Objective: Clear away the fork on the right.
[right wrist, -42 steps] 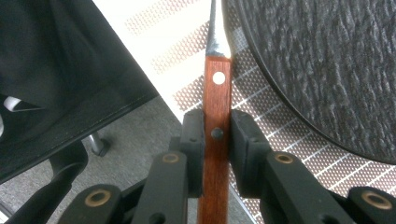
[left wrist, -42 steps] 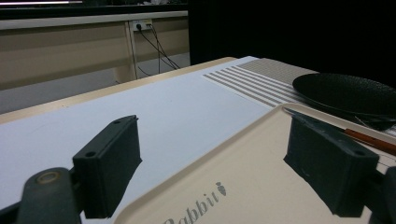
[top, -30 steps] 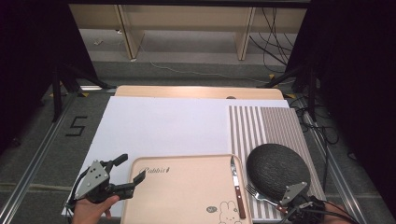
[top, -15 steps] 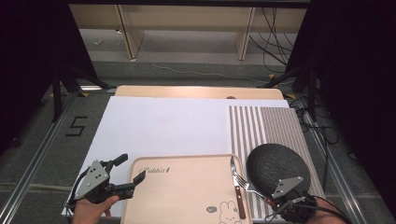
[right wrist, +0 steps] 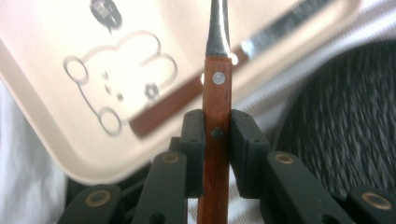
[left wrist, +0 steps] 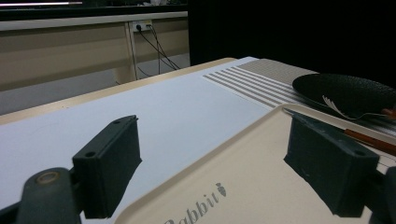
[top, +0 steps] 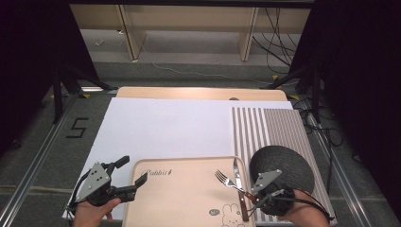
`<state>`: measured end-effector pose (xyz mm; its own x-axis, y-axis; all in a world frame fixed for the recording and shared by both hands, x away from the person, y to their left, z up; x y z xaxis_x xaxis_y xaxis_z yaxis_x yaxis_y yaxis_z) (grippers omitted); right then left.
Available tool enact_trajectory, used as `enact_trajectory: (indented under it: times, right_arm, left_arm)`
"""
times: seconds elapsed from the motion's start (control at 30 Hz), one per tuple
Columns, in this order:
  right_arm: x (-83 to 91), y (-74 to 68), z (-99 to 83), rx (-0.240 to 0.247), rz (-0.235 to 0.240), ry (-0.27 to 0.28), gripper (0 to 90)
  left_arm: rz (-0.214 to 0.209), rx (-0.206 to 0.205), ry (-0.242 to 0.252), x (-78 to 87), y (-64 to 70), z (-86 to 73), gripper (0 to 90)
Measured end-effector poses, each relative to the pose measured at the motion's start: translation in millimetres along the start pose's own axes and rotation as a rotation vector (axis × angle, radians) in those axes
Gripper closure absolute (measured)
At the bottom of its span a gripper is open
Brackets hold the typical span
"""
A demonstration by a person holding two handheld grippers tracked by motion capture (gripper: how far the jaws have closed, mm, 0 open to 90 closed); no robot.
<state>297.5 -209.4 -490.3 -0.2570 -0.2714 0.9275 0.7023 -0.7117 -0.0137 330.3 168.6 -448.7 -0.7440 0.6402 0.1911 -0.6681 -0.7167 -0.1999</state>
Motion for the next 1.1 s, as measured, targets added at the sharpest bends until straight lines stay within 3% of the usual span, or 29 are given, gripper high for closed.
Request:
enact_trajectory:
  times: [0.73, 1.1]
  right_arm:
    - [-27.6, -56.4, 37.9, 0.092, 0.110, -0.027, 77.1]
    - [-42.0, -70.6, 41.2, 0.118, 0.123, -0.058, 77.1]
  left_arm:
    - [0.001, -0.002, -0.004, 0.7, -0.1, 0.2, 16.9]
    - [0.002, -0.001, -0.004, 0.5, -0.2, 0.2, 16.9]
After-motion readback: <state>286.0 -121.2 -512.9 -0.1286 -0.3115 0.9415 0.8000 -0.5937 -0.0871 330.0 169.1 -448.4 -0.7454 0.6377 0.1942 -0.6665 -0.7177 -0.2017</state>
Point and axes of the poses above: each handheld gripper's, and its own axes: x roughly backward along the jaws, z roughly out of its top, y roughly to its right, the point moved 8 cm from there along -x, roughly forward along the jaws, and after that the axes turned 14 degrees about -x, right-handed, at the moved point
